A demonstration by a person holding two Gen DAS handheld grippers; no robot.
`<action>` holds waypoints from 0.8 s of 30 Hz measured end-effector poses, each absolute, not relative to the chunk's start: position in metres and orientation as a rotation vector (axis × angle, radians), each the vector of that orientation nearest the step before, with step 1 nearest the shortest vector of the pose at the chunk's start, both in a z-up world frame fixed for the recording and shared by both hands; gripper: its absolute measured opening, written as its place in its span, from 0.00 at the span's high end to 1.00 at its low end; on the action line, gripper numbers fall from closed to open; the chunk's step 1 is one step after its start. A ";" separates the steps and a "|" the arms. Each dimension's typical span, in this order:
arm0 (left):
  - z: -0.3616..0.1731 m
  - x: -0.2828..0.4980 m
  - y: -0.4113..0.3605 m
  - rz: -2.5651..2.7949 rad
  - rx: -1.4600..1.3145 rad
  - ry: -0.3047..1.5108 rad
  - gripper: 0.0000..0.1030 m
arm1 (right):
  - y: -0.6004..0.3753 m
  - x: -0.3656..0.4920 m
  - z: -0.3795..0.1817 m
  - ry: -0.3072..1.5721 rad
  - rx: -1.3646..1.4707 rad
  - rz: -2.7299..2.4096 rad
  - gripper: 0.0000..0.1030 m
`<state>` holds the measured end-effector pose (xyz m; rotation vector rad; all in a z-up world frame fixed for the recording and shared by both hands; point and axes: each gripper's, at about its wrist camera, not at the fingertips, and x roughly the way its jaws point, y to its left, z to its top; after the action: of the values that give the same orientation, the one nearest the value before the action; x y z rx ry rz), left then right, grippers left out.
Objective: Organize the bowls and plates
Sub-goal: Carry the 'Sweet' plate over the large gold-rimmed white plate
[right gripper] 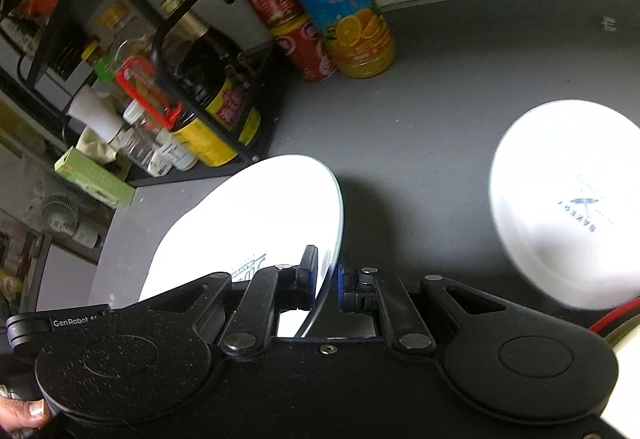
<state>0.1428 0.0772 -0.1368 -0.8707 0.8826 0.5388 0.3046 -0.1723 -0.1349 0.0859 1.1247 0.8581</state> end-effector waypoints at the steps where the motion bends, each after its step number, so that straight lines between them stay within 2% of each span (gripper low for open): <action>1: -0.138 0.140 0.079 0.547 -0.873 0.886 0.90 | -0.170 0.302 -0.135 1.123 0.081 0.865 0.91; 24: -0.171 0.110 0.109 0.658 -0.962 0.925 0.87 | -0.118 0.273 -0.150 1.094 -0.063 0.925 0.91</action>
<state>0.1104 0.1091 -0.1713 -0.9616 0.9251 0.6580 0.2725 -0.1178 -0.1502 -0.0627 1.0937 0.9247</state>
